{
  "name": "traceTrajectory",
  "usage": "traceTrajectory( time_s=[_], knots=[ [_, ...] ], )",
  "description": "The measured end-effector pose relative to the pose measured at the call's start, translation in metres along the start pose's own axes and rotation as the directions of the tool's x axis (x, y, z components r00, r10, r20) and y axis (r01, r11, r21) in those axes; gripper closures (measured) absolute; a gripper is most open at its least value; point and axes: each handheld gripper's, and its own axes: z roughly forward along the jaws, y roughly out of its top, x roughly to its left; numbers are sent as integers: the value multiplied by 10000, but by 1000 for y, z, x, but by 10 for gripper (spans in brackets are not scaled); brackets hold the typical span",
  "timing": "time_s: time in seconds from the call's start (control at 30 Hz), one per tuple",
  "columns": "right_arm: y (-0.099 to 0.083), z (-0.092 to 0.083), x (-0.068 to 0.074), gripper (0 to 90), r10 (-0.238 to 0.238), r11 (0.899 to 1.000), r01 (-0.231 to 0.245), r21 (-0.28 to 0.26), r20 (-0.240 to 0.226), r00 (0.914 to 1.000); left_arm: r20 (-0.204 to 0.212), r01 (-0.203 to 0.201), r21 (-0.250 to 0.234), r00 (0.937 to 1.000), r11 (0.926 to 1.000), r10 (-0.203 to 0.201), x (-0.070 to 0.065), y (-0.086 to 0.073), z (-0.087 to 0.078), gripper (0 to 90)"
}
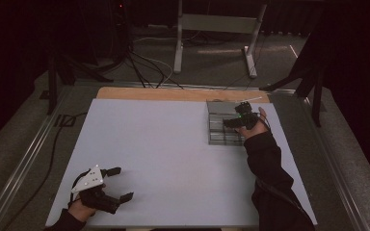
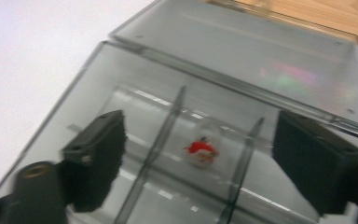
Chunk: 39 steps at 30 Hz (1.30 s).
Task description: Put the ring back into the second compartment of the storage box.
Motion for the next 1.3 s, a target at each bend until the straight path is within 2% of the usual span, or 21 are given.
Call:
traceTrajectory(
  time_s=[0.1, 0.17, 0.2, 0.27, 0.37, 0.43, 0.53, 0.73, 0.93, 1.13, 1.2, 1.3],
  knots=[
    [-2, -6, 2, 115, -110, 9999, 109, -33, -177, 9998, 1, -17, -9, 10000, 10000, 17, 0, 0, 0, 2],
    [-2, -8, 4, 41, -150, 9998, 147, -105, -265, 9995, 11, -23, -13, 10000, 10000, 23, 0, 0, 0, 2],
    [-2, -11, 4, 0, -191, 9997, 184, -154, -457, 9988, 12, -27, -13, 10000, 10000, 27, 0, 0, 0, 2],
    [-2, -14, 5, 0, -137, 9998, 123, -185, -782, 9968, 11, -24, -20, 10000, 10000, 24, 0, 0, 0, 2],
    [-3, -20, 9, 0, -249, 9990, 211, -392, -1007, 9946, 16, -30, -23, 10000, 10000, 30, 0, 0, 0, 2],
    [-5, -24, 13, 0, -360, 9973, 279, -679, -1216, 9919, 18, -26, -24, 10000, 10000, 26, 0, 0, 0, 2],
    [-7, -33, 19, 0, -666, 9908, 526, -1245, -1109, 9916, 28, -26, -27, 10000, 10000, 26, 0, 0, 0, 2],
    [-9, -50, 26, 0, -785, 9850, 517, -1647, -1607, 9839, 5, -24, -18, 10000, 10000, 24, -1, 0, -1, 2],
    [-13, -67, 36, 0, -1088, 9821, 697, -1753, -2246, 9684, -16, -19, -4, 10000, 10000, 19, -1, 0, 0, 2],
    [-25, -84, 43, 0, -1270, 9758, 734, -2060, -2606, 9571, -14, -2, -29, 10000, 10000, 2, -1, 0, 0, 2],
    [-30, -89, 44, 0, -1252, 9768, 701, -2022, -2745, 9534, -16, -30, -1, 10000, 10000, 30, -1, 0, -1, 2],
    [-38, -94, 47, 0, -1405, 9735, 816, -2137, -2767, 9506, -15, 0, -51, 10000, 10000, 0, -1, 0, -1, 2]
  ],
)
